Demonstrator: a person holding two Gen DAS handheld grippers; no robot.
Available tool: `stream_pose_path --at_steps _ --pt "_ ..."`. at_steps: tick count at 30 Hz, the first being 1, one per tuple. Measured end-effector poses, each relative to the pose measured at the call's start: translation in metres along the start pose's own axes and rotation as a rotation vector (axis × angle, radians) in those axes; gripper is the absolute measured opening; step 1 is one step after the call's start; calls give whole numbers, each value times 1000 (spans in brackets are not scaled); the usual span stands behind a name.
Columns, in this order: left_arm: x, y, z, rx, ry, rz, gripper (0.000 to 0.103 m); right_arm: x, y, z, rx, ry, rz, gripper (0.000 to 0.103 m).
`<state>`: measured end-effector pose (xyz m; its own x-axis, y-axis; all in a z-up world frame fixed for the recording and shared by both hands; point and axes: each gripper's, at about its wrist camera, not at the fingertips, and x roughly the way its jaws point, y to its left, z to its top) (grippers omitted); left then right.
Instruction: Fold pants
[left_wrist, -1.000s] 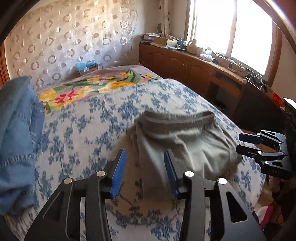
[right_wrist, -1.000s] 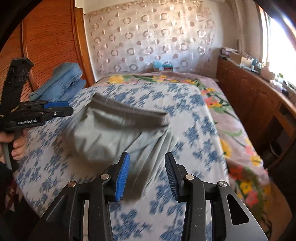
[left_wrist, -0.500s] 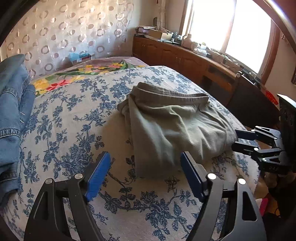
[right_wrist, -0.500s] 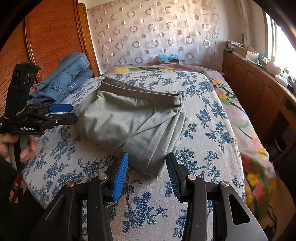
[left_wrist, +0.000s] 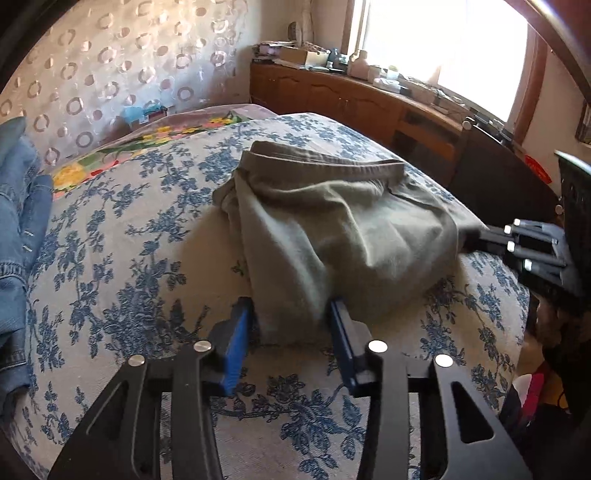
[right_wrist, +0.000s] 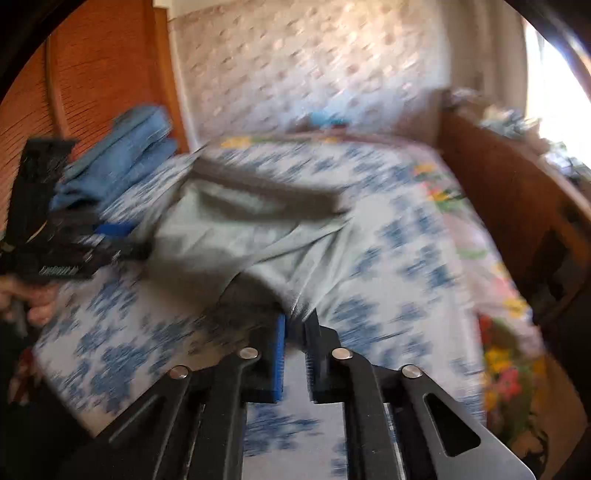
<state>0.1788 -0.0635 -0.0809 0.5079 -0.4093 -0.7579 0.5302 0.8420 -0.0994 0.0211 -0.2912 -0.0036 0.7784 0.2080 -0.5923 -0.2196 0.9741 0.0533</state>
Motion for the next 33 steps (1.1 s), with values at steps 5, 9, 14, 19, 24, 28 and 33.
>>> stream_pose_path --at_steps 5,9,14,19,24,28,33 --pt "3 -10 2 30 3 21 39 -5 -4 -1 18 7 28 8" --pt "3 -13 2 38 -4 6 21 0 -3 -3 23 24 35 8" --pt "-15 -14 1 33 -46 36 12 -5 -3 3 21 9 62 8" --pt "-48 -5 -7 11 -91 55 12 -18 7 6 -9 -14 119 8" --pt "-73 -2 -28 3 -103 72 12 -26 21 3 -40 -13 174 8" --pt "-79 -3 -48 -25 -86 74 12 -22 31 -7 -71 29 194 8" --pt "-65 -2 -63 -43 -54 74 12 -18 27 -19 -67 77 189 14"
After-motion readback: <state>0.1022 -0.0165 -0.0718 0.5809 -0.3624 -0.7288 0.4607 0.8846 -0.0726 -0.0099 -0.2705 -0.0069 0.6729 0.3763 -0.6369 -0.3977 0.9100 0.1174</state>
